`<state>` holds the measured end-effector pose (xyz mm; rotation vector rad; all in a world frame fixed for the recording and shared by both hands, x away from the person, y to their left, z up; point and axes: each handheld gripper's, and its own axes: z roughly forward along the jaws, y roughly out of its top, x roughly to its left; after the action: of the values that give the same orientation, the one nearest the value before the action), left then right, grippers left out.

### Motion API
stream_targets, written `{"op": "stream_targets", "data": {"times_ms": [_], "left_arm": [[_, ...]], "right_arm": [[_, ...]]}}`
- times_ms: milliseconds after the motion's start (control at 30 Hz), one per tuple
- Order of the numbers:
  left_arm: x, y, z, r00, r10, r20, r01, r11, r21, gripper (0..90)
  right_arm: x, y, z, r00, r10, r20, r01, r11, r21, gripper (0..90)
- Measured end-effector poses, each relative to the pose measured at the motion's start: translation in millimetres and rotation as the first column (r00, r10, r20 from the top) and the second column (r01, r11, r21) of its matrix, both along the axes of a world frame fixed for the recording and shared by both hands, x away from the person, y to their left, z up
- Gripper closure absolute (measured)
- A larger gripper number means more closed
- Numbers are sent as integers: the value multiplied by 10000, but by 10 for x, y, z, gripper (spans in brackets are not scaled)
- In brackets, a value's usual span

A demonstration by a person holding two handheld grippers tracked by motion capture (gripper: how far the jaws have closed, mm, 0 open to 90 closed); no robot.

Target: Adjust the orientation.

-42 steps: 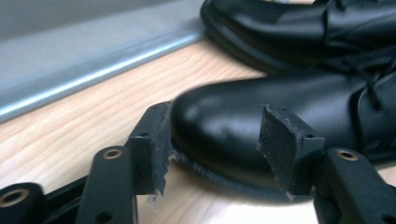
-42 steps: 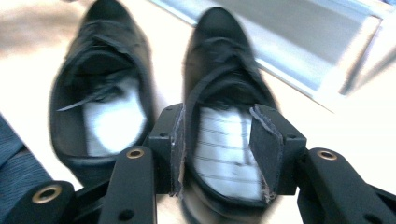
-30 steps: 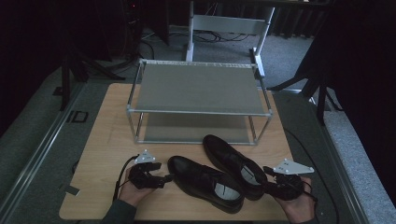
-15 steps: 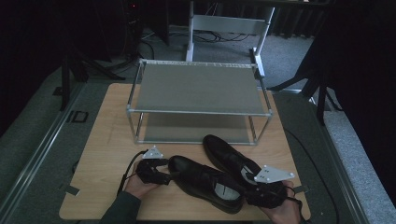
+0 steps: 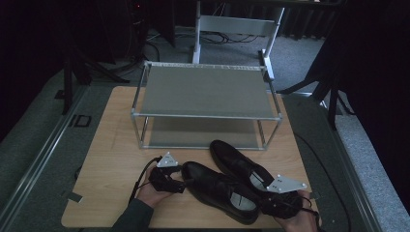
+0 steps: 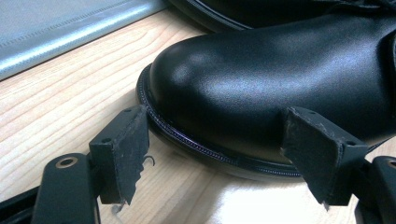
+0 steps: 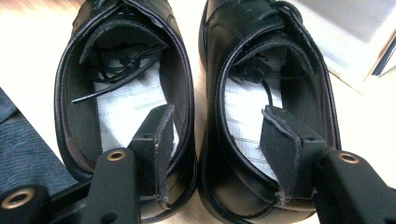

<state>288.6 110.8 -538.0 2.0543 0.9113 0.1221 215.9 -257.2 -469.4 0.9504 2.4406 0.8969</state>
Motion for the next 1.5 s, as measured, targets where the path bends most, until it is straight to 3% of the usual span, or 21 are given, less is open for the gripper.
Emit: {"op": "stream_targets", "data": {"times_ms": [200,267,500,700,767,967,1167,1267,1367,1500], "left_arm": [[37,-25,-37,9999,28,-139,-28,10000,38,242],[71,-15,-63,9995,29,-315,-36,9998,-192,242],[75,-20,-58,9998,53,-209,-59,9996,-285,243],[91,-47,-51,9998,140,-110,-145,9991,-391,244],[98,-53,-49,9998,166,-113,-170,9989,-426,244],[120,-80,-48,9995,288,-138,-296,9977,-604,244],[91,-156,-57,9998,215,-39,-216,9988,-432,242],[87,-163,-58,9997,249,-5,-249,9988,-416,240],[93,-156,-58,9996,271,-68,-274,9984,-497,245],[90,-134,-47,9994,327,-97,-333,9974,-633,262]], "right_arm": [[19,-20,4,9998,106,-167,-103,9998,144,445],[36,1,12,9997,122,-219,-117,9997,221,448],[250,151,-95,9975,263,-651,-237,9989,411,438],[363,265,-99,9982,272,-538,-267,9996,90,458],[401,316,-108,9978,267,-607,-282,9993,-252,533],[406,346,-90,9960,490,-753,-526,9976,-459,743],[415,266,-92,9950,581,-818,-604,9978,-258,798],[415,253,-85,9940,622,-902,-653,9973,-324,789],[403,259,-61,9940,685,-854,-731,9960,-516,700],[332,132,51,9952,774,-596,-777,9970,-30,548]]}}
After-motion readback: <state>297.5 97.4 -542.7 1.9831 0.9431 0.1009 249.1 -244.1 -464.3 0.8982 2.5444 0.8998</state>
